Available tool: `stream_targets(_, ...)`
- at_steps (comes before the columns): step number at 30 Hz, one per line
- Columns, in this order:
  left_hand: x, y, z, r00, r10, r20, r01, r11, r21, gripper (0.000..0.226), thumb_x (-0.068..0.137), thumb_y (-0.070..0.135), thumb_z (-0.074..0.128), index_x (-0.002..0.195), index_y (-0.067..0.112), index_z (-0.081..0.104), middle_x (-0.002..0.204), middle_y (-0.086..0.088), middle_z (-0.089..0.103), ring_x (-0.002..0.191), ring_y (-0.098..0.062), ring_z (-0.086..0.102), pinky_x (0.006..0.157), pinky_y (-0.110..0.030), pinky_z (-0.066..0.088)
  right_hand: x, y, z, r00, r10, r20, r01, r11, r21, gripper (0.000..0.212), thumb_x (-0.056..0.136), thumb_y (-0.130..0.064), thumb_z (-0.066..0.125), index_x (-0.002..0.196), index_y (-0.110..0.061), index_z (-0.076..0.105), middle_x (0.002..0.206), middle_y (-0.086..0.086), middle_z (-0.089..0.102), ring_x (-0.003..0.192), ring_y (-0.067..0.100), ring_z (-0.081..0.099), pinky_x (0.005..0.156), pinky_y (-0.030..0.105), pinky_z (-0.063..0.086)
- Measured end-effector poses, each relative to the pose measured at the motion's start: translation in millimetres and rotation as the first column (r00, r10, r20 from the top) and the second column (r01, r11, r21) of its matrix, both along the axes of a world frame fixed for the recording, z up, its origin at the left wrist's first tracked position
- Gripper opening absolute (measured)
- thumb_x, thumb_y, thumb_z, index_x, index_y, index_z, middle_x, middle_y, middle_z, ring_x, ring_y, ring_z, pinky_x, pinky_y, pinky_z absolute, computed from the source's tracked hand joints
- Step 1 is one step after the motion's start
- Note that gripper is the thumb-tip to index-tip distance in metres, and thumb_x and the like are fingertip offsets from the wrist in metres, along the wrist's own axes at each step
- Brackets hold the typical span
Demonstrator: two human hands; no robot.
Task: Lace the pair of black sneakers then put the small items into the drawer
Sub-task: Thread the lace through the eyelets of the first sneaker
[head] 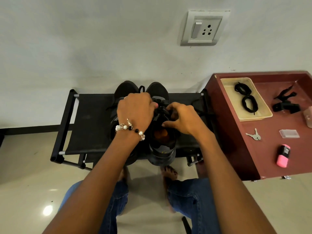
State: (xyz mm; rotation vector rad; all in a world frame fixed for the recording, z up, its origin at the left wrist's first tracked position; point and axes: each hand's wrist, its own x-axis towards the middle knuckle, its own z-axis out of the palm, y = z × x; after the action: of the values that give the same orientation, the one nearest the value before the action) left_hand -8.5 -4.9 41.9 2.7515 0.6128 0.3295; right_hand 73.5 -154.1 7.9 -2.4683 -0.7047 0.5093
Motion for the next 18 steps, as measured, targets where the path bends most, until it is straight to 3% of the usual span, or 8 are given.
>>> stream_targets(4,1,-13,-12,0.96,-0.255,-0.116,0.227,0.95,-0.213,0.034,0.087,0.035,0.067,0.12,0.027,0.066,0.115,-0.003,0.06,0.107,-0.023,0.058,0.083,-0.033,0.047,-4,1,-3,0.995,0.026,0.099,-0.024,0.999,-0.029,0.039,0.081,-0.04,0.075,0.11,-0.015,0.069,0.093,0.007,0.069,0.087,0.026,0.065,0.078,0.042,0.056)
stream_targets(8,1,-9,-30,0.975,-0.187,-0.124,0.158,0.965,-0.211,0.039,0.088,0.032,0.067,0.125,0.022,0.064,0.116,-0.004,0.063,0.107,-0.025,0.058,0.087,-0.037,0.048,-4,0,-4,0.999,-0.016,0.037,0.016,1.0,0.016,0.03,0.08,-0.026,0.074,0.106,-0.012,0.068,0.082,0.006,0.069,0.078,0.024,0.066,0.073,0.042,0.058)
stream_targets(12,2,-12,-39,0.995,-0.078,-0.062,0.063,0.975,-0.213,0.034,0.089,0.027,0.062,0.122,0.026,0.064,0.113,-0.001,0.067,0.107,-0.022,0.06,0.087,-0.037,0.047,-5,-3,-5,0.989,-0.142,-0.036,0.146,0.98,0.137,0.042,0.077,-0.017,0.074,0.115,-0.02,0.057,0.074,0.0,0.07,0.075,0.018,0.067,0.073,0.044,0.059)
stream_targets(16,3,-11,-43,0.999,0.051,0.005,-0.048,0.956,-0.291,0.03,0.086,0.024,0.064,0.114,0.034,0.066,0.105,0.005,0.07,0.101,-0.015,0.062,0.074,-0.025,0.039,-9,-2,-7,0.98,-0.197,-0.023,0.198,0.964,0.177,0.029,0.078,-0.016,0.073,0.098,-0.021,0.054,0.071,0.001,0.067,0.069,0.018,0.065,0.069,0.044,0.059)
stream_targets(18,4,-13,-45,0.999,0.039,0.02,-0.033,0.966,-0.255,0.032,0.086,0.024,0.061,0.114,0.038,0.066,0.104,0.005,0.068,0.1,-0.016,0.062,0.071,-0.024,0.037,-9,-2,-8,0.979,-0.203,-0.012,0.202,0.962,0.183,0.022,0.077,-0.015,0.072,0.091,-0.02,0.055,0.069,0.001,0.066,0.068,0.018,0.064,0.069,0.043,0.059)
